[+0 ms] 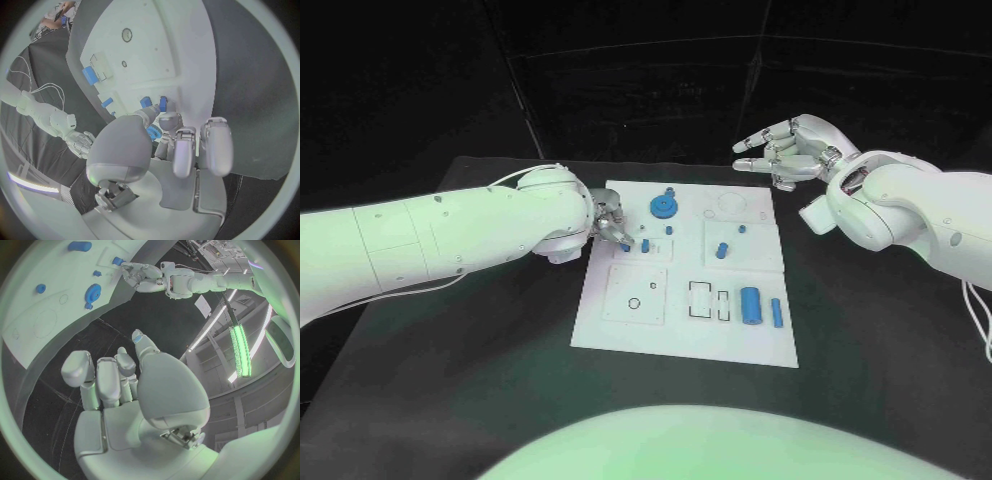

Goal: Assemble the parts on the task board

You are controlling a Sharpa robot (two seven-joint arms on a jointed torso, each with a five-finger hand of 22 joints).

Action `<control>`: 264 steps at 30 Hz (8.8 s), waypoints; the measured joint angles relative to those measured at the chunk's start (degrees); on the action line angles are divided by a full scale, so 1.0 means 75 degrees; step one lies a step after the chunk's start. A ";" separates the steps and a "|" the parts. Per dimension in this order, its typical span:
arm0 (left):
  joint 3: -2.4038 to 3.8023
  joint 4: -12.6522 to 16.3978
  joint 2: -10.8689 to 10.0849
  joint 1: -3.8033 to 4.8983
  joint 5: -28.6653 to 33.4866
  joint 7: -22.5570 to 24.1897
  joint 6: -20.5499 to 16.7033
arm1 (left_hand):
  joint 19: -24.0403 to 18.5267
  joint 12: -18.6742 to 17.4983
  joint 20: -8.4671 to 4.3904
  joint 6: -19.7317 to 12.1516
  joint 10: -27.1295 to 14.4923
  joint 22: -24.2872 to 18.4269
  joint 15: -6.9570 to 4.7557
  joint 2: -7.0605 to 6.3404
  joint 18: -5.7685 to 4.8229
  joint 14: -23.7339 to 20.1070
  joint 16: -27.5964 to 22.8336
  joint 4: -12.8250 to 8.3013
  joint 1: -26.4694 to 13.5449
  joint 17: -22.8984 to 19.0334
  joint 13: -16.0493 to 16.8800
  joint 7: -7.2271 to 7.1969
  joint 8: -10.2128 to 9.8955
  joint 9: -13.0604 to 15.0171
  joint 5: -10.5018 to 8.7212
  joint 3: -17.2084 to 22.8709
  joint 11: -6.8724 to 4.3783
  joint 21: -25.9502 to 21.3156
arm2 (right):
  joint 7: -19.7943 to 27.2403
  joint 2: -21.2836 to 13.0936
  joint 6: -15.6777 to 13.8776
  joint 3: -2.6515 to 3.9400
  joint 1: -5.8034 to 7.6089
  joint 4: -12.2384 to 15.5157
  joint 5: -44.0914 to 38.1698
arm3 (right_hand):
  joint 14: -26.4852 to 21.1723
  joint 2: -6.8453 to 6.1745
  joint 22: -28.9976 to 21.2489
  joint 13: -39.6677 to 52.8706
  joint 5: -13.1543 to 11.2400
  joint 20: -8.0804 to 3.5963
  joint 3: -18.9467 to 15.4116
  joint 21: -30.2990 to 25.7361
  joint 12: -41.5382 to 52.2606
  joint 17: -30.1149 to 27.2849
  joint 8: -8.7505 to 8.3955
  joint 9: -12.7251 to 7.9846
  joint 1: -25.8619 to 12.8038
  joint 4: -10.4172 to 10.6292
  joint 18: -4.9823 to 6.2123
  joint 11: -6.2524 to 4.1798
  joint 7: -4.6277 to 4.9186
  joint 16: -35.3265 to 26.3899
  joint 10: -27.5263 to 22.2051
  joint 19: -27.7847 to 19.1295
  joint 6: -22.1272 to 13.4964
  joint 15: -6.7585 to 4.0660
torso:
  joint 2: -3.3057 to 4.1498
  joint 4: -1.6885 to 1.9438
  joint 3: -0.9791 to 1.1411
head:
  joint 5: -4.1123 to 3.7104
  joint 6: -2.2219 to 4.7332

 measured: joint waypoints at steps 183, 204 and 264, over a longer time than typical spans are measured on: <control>-0.0164 -0.2333 0.1883 -0.0206 -0.2441 0.3893 -0.0881 | -0.0118 -0.6888 0.0256 0.1510 -0.0787 -0.2365 0.0353 -0.0740 0.0477 0.0001 -0.2293 -0.0117 0.1908 -0.2009 -0.6574 0.0351 -0.3351 -0.3370 -0.0015 -0.0931 0.0490 -0.2684 | 0.0010 0.0166 0.0035 -0.0001 -0.0003 -0.0048 0.0000 | 0.0000 0.0040 -0.0029 -0.0011 0.0000 0.0000 -0.0061 -0.0030 0.0000 -0.0014 0.0032 0.0000 -0.0040 0.0019 0.0000 0.0000 0.0000 -0.0055 0.0000 0.0000 0.0000 0.0000 | 0.0029 -0.0035 0.0004 | -0.0294 -0.0028; -0.0013 -0.1856 0.1468 -0.0282 -0.2286 0.3920 -0.1454 | -0.0118 -0.7154 0.0256 0.1684 -0.0603 -0.2167 0.0326 -0.0723 0.0478 -0.0026 -0.2214 -0.0409 0.1927 -0.2030 -0.6559 0.0396 -0.3409 -0.3394 -0.0018 -0.0514 0.0487 -0.2518 | 0.0012 0.0150 0.0039 0.0000 -0.0002 -0.0052 0.0000 | 0.0000 0.0040 -0.0029 -0.0011 0.0000 0.0000 -0.0060 -0.0030 0.0000 -0.0016 0.0032 0.0000 -0.0040 0.0019 0.0000 0.0000 0.0000 -0.0055 0.0000 0.0000 0.0000 0.0000 | 0.0019 -0.0018 0.0000 | -0.0331 0.0052; 0.0157 -0.1363 0.0514 -0.0302 -0.1536 0.3612 -0.1201 | -0.0119 -0.7270 0.0258 0.1710 -0.0549 -0.2062 0.0327 -0.0859 0.0478 -0.0027 -0.2184 -0.0452 0.1803 -0.2092 -0.6557 0.0423 -0.3468 -0.3415 -0.0017 -0.0390 0.0544 -0.2453 | 0.0018 0.0161 0.0070 -0.0001 -0.0006 -0.0144 0.0000 | 0.0000 0.0040 -0.0029 -0.0012 0.0000 0.0000 -0.0060 -0.0030 0.0000 -0.0019 0.0031 0.0000 -0.0040 0.0019 0.0000 0.0000 0.0000 -0.0055 0.0000 0.0000 0.0000 0.0000 | 0.0026 -0.0029 0.0004 | -0.0201 0.0068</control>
